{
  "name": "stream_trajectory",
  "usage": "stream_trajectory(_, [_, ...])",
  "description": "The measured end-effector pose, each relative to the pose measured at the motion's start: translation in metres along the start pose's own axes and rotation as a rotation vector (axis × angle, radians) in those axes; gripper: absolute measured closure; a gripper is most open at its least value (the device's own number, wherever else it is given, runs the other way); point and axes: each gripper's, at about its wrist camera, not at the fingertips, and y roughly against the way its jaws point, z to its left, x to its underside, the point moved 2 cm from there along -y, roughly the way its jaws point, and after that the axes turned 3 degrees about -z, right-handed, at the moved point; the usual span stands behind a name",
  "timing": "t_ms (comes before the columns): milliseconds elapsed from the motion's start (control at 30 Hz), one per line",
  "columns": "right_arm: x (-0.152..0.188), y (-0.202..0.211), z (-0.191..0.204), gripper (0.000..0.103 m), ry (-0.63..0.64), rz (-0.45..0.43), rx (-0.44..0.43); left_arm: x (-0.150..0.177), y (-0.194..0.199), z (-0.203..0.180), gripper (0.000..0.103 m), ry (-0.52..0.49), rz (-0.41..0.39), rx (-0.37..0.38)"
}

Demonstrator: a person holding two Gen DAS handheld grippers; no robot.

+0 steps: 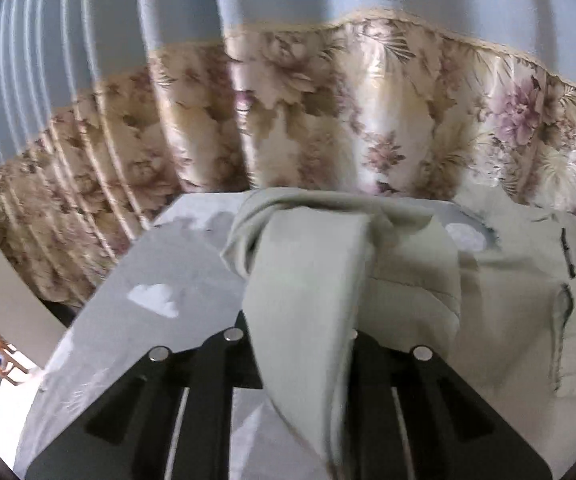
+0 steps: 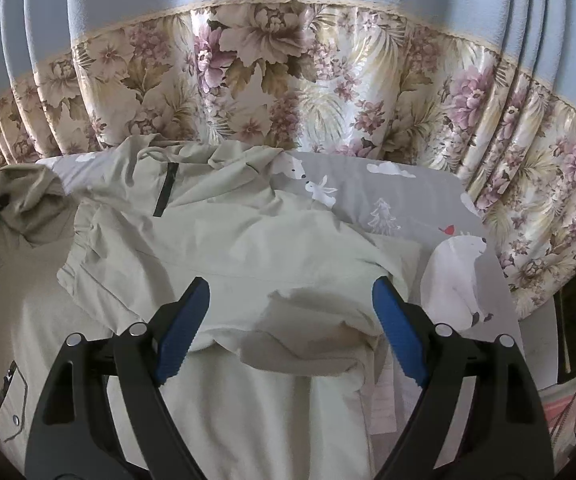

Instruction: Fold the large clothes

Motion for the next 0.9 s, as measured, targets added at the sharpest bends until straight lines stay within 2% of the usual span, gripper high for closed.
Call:
stream_trajectory(133, [0.008, 0.001, 0.002, 0.019, 0.000, 0.012, -0.010, 0.012, -0.004, 0.009, 0.081, 0.037, 0.050, 0.015])
stream_trajectory(167, [0.010, 0.005, 0.002, 0.019, 0.002, 0.008, -0.013, 0.014, 0.001, 0.012, 0.074, 0.049, 0.052, 0.019])
stream_trajectory(200, [0.011, 0.008, 0.001, 0.019, 0.002, 0.006, -0.014, 0.012, 0.007, 0.016, 0.064, 0.064, 0.054, 0.021])
stream_trajectory(233, [0.012, 0.011, 0.000, 0.018, 0.000, 0.001, -0.014, 0.010, 0.013, 0.017, 0.040, 0.073, 0.047, 0.020])
stream_trajectory(267, [0.013, 0.015, -0.003, 0.017, -0.008, -0.006, -0.013, 0.004, 0.031, 0.020, 0.027, 0.094, 0.005, 0.025])
stream_trajectory(300, [0.013, 0.018, -0.005, 0.016, -0.015, -0.012, -0.013, -0.001, 0.041, 0.020, 0.024, 0.101, -0.019, 0.033])
stream_trajectory(400, [0.015, 0.025, -0.008, 0.015, -0.029, -0.025, -0.019, -0.020, 0.071, 0.004, 0.020, 0.096, -0.066, 0.130])
stream_trajectory(467, [0.015, 0.026, -0.008, 0.015, -0.033, -0.027, -0.023, -0.028, 0.081, -0.020, 0.017, 0.073, -0.062, 0.213])
stream_trajectory(533, [0.016, 0.026, -0.006, 0.015, -0.034, -0.026, -0.029, -0.029, 0.080, -0.047, 0.017, 0.047, -0.047, 0.255])
stream_trajectory(700, [0.018, 0.022, -0.005, 0.015, -0.034, -0.017, -0.036, -0.019, 0.062, -0.104, 0.017, 0.035, 0.045, 0.327])
stream_trajectory(900, [0.017, 0.017, -0.012, 0.015, -0.045, -0.018, -0.027, -0.009, 0.032, -0.165, 0.017, -0.059, 0.117, 0.368])
